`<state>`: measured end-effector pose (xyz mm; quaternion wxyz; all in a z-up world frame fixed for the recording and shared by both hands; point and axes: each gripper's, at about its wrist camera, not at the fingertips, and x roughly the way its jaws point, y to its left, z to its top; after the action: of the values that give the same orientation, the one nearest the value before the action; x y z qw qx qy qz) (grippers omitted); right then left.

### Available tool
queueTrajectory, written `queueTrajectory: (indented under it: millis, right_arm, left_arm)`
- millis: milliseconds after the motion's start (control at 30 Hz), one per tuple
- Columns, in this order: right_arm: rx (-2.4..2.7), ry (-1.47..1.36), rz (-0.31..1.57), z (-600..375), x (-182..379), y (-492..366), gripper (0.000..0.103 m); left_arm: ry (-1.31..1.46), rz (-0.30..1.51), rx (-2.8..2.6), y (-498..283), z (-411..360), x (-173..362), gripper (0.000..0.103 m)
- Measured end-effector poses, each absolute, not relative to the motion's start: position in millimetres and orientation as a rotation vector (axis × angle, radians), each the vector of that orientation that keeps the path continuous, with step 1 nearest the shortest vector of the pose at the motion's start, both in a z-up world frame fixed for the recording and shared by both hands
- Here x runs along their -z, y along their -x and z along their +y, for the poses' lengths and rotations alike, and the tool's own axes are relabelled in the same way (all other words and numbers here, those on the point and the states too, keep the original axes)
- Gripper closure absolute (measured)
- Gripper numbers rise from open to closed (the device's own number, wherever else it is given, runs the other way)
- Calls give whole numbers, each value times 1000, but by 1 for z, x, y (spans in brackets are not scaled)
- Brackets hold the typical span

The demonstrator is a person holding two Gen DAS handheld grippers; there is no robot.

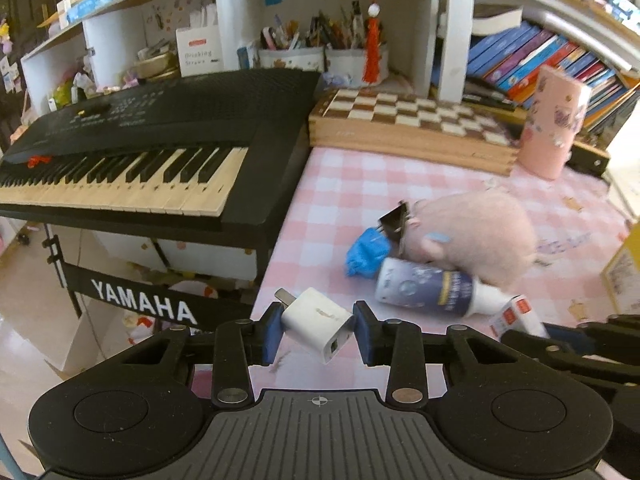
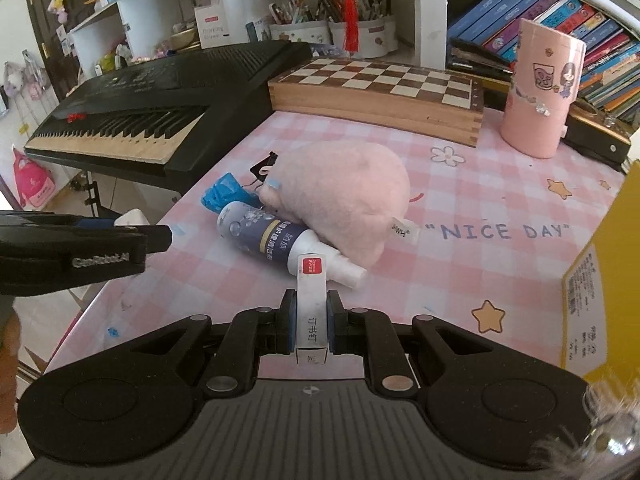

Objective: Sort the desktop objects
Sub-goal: 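Grasp the white charger plug with the left gripper while the right grasps the small white box, then carry the charger plug and small white box with both grippers toward the yellow box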

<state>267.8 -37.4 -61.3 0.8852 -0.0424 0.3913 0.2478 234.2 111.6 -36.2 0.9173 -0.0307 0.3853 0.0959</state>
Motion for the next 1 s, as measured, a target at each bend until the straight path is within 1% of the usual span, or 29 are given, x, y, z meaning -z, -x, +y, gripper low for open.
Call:
queueTrajectory:
  millis: [433,1000]
  right_arm:
    - [-459,54,761,-58,29,-233,90]
    - [-373,21,735,-67,11,-159,90]
  left_arm:
    - [92,699,-104,-183,103,-7,67]
    - [100,676,-6,-113,102,-16,67]
